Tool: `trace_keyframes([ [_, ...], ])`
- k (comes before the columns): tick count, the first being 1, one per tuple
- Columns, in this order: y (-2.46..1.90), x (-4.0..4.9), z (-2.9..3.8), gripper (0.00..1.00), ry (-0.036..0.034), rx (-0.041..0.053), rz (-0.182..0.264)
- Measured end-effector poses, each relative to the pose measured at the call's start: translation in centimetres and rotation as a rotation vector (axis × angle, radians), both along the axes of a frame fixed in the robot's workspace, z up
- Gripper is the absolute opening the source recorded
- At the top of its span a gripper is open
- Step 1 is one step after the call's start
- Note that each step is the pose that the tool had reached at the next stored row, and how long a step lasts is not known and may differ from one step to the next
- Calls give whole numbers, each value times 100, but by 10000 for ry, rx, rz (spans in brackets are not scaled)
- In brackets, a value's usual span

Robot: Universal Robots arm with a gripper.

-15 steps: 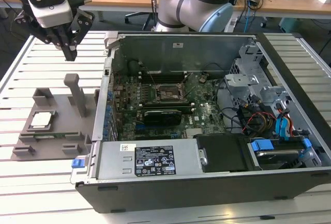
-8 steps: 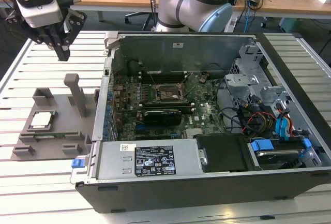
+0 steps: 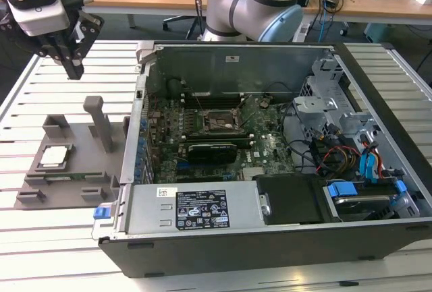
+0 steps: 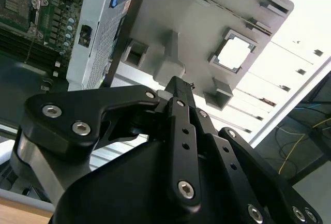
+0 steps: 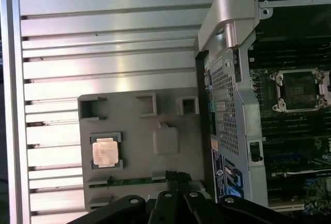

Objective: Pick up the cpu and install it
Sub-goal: 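Reach for the cpu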

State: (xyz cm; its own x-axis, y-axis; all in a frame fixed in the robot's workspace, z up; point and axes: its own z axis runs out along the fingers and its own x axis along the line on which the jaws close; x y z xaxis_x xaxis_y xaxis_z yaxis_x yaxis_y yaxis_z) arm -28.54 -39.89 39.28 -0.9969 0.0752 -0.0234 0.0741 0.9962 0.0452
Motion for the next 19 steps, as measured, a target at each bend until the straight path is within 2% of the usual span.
trace_keyframes([
  [19, 0, -215, 0, 11, 1, -1, -1],
])
